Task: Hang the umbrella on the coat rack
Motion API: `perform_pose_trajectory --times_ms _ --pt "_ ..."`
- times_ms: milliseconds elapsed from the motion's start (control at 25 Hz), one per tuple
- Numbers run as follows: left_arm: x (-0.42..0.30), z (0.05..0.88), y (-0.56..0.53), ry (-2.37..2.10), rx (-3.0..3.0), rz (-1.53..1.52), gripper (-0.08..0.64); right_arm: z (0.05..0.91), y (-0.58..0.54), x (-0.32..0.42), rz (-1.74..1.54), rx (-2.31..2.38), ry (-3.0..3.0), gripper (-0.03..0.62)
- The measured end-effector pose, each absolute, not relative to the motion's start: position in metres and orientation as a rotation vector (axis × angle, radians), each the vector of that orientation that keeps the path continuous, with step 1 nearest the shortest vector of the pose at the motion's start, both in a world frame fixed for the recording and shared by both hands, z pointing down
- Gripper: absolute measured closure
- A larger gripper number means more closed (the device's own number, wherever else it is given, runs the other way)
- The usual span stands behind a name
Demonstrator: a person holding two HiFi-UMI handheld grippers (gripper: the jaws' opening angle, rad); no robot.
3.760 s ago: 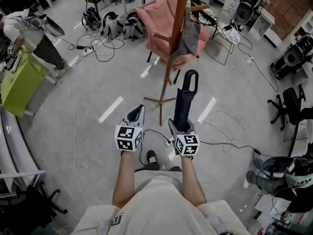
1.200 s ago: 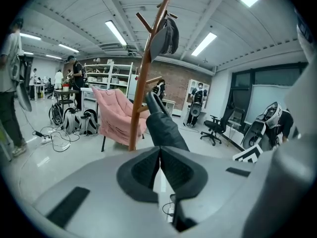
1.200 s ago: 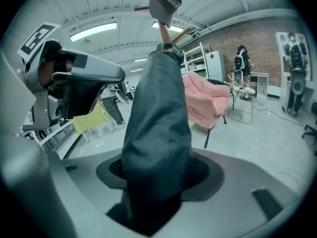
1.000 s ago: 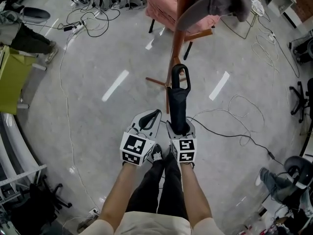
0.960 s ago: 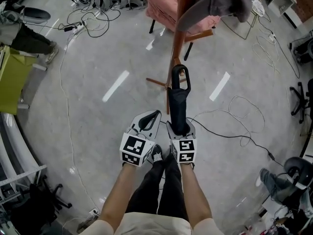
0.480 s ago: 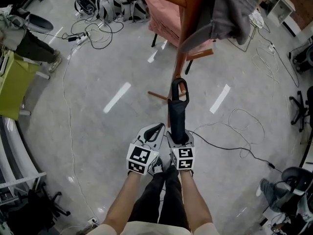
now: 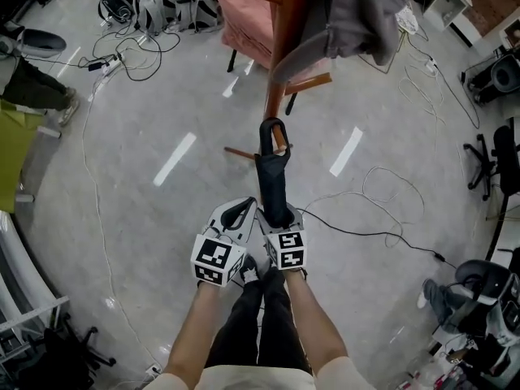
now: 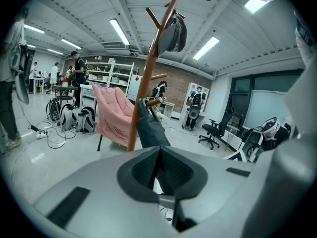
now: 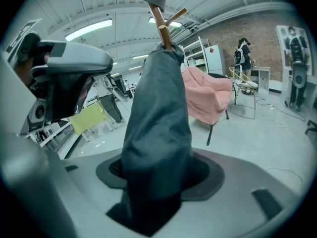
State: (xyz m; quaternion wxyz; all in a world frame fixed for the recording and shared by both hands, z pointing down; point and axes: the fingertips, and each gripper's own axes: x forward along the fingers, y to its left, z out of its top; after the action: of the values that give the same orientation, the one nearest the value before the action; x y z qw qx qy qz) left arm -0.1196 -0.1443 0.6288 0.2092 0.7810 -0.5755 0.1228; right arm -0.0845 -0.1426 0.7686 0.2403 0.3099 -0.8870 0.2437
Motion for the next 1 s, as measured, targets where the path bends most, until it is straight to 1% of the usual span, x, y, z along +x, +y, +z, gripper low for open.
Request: perform_pose_trajectory --times_ms 280,600,800,1000 --pt "-0.113 0.641 -0.148 -1.599 2.161 0.344 0.552 0.780 -0.153 -0.073 0.639 0.860 -2.428 0.330" --pt "-0.134 0.646 -0.144 -1.605 2.145 0.366 0.552 0.788 -0.158 -0.083 0.610 0.893 -2.418 0.324" --pt "-0.131 0.650 -0.143 -1.598 2.145 0.365 0.552 0.801 -0.165 -0.079 0.576 0.901 -2.402 0.321" --pt "-0.142 0.650 -0.142 -1.585 2.148 0.379 0.552 0.809 -0.172 -0.093 0.567 0.899 -2.367 0.318"
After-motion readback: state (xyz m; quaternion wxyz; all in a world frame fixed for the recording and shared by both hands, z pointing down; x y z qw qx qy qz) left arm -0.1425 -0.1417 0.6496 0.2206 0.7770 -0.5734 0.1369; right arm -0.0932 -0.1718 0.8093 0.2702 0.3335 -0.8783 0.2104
